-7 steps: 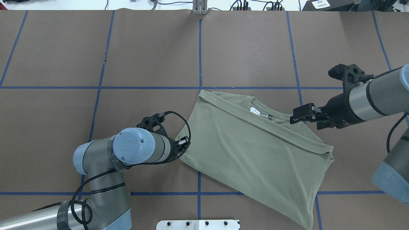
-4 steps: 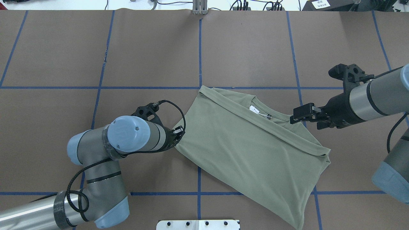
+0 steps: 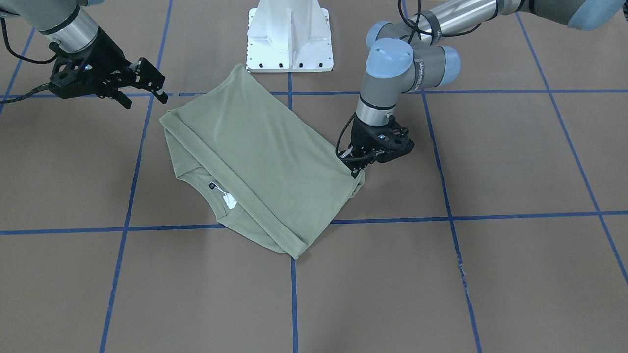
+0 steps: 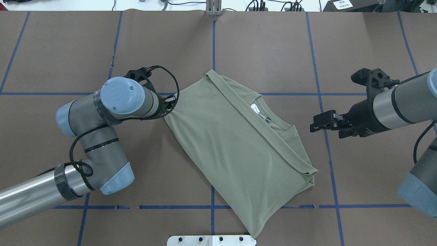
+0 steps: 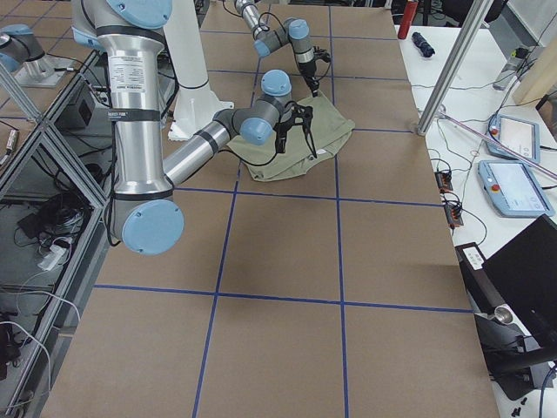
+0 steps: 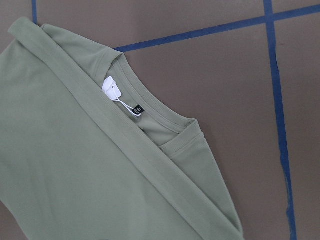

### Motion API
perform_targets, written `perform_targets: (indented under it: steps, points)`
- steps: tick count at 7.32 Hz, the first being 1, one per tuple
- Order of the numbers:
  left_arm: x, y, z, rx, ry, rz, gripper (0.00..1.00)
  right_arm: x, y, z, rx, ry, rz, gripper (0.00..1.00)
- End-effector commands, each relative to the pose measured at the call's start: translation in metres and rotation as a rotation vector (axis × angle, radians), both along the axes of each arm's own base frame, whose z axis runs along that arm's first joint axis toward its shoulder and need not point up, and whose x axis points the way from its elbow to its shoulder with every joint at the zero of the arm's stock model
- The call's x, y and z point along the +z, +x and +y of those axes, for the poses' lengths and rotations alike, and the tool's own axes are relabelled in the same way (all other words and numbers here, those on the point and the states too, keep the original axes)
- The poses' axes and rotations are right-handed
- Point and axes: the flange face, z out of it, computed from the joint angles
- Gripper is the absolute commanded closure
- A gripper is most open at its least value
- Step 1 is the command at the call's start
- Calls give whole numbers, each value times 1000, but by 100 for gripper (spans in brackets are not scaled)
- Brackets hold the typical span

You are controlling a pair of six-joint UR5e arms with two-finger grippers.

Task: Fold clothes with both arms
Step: 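Drag the shirt corner with the left gripper away from the robot, straightening it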

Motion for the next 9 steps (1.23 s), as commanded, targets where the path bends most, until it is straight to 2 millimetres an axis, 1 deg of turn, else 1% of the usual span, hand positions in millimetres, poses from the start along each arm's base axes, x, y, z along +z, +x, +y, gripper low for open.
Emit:
perform_targets:
  steps: [1,3,4,5,6,7,8,9]
  points:
    - [0,7,-74,-12,79,-39,100,0,-1,0,0,-1,0,0]
    - [-13,17,-123,-7,169,-86,100,1,-1,0,0,-2,1,0]
    - [-22,29,-142,-17,227,-90,100,1,-1,0,0,-2,1,0]
    - [-25,40,-156,-36,294,-73,100,1,-1,0,0,-2,1,0]
    - [-31,57,-171,-44,324,-63,100,4,-3,-2,2,-4,7,0]
    - [-38,61,-176,-50,343,-49,100,3,-2,-1,-1,-5,4,0]
    - [-37,59,-178,-75,355,-64,100,3,-3,-2,4,0,5,0]
    - [-40,57,-178,-88,375,-48,49,-1,-4,-3,5,7,-1,0]
